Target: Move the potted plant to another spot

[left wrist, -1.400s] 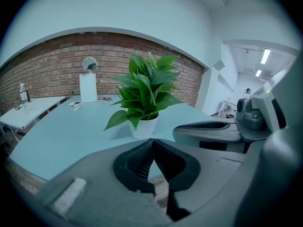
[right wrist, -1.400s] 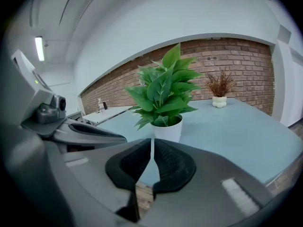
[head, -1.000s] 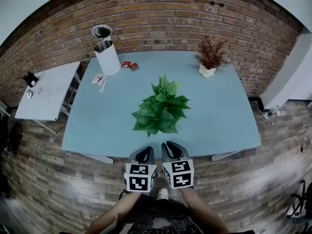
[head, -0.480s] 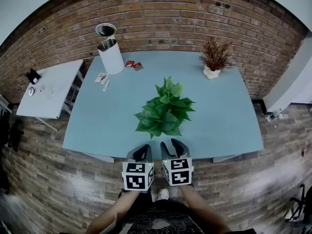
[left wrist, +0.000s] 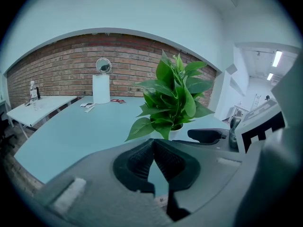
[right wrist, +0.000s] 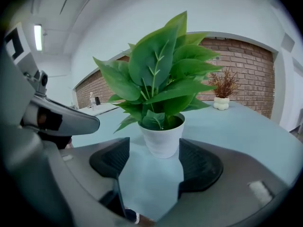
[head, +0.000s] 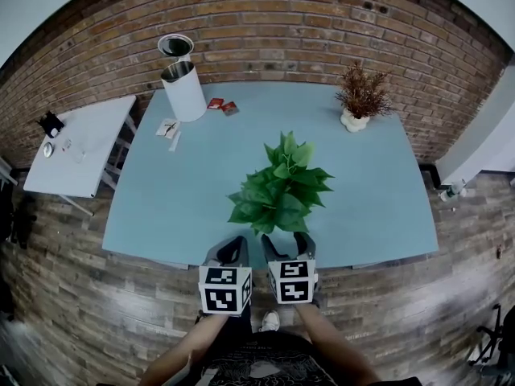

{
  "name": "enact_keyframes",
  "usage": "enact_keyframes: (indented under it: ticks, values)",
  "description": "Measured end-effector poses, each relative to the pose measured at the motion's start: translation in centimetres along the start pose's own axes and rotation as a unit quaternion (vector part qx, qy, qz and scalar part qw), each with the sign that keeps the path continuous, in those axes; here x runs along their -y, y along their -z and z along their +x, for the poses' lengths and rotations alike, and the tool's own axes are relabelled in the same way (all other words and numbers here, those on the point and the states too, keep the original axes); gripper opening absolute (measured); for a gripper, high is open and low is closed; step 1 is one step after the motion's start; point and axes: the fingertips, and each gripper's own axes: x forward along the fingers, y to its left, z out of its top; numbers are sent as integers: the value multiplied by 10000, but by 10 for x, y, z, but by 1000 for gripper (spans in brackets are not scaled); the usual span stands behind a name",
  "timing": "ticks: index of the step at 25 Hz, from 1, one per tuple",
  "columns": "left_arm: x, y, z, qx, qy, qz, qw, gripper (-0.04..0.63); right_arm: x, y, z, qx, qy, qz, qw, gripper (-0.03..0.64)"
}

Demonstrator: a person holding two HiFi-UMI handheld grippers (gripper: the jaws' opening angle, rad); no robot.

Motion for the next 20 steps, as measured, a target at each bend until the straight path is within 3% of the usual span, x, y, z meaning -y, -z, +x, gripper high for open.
enact_keyframes:
  ticks: [15, 20]
  values:
    - [-18, -11, 25, -49, 147, 62, 9999, -2, 5, 2, 42, -196, 171, 23, 9997, 441]
    - [-27, -10, 30, -99, 131, 78, 9998, -2, 8, -1, 57, -212, 258, 102, 9994, 459]
